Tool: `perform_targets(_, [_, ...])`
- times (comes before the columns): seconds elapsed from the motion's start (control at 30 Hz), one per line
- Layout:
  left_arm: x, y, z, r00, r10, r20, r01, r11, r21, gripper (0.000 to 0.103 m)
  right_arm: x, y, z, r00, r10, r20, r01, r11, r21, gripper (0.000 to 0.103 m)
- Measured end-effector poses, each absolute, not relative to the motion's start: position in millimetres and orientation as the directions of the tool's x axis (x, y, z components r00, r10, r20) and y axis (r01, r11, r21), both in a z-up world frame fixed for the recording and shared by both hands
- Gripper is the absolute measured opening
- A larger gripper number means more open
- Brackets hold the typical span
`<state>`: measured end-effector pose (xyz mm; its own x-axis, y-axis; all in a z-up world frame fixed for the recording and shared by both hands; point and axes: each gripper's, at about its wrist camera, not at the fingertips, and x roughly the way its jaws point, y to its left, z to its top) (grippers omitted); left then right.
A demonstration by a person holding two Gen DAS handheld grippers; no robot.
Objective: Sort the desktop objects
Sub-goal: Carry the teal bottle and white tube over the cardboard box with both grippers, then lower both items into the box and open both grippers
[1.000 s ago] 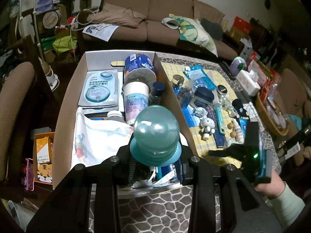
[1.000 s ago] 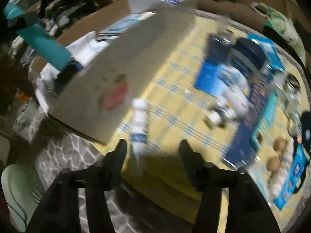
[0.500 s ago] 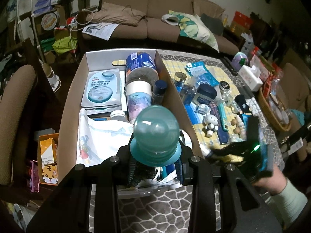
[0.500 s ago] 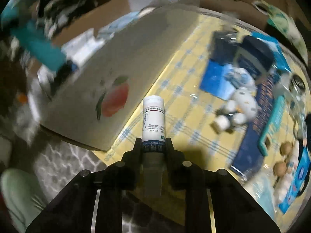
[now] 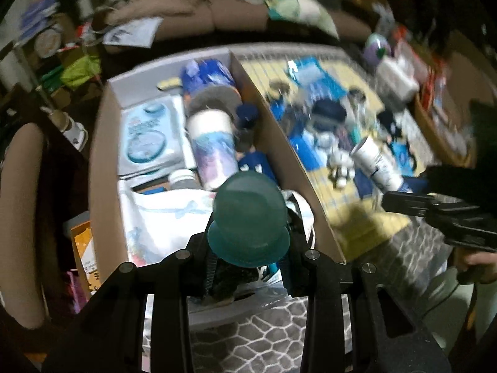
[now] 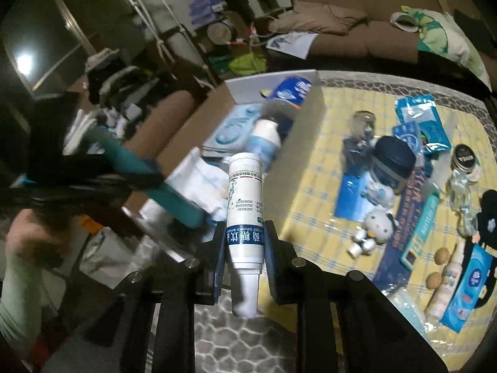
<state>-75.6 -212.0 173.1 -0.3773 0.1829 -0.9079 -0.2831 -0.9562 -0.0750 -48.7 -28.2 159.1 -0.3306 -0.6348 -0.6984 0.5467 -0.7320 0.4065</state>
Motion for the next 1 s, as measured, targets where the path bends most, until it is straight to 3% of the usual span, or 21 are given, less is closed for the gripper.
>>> perform_targets(0.17, [-109.4,-184.8,140.2,-0.226,0.156,-0.962,-0.355,-0.933,-0.068,0.031,-52.5,-27.5,158.3,-0.321,-0.664,-0.675,0.539,-0.714,0.447,0.022])
perform_targets(0.53, [-149.8,-179.9,71.2,-0.126,0.063,-0.990,-0.274,-0.961,-0.026,0.036,-71.3,-29.5,144.5,-0.318,-0.675,-0.666,0.509,-0.714,0.480,0.022])
perform_targets(0.83, [-130.0,-216.9,70.6,-0.123,0.150,-0.981,-0.214,-0.969,-0.122,0.038,-80.5,-43.3,136.1,-0.316,-0.678,-0.664,0.473,-0.719,0.509,0.022])
perform_targets(0.9, [-126.9,-221.3,78.9,-0.128,0.190,-0.973,-0.206,-0.965,-0.161,0.054,-83.0,-52.1,132.8,-0.303,-0.684,-0.663,0.457,-0.715,0.529,0.022])
perform_targets(0.93, [-124.5,-223.5,83.2,-0.141,0.216,-0.966,-0.195,-0.963,-0.187,0.068,-84.2,-57.2,130.0,-0.295,-0.684,-0.667,0.449,-0.715,0.535,0.022])
perform_targets(1.0, [-121.1,-233.4,92.5,-0.172,0.240,-0.955,-0.166,-0.963,-0.212,0.071,-84.2,-66.5,125.5,-0.287,-0.679,-0.676,0.436,-0.721,0.539,0.022])
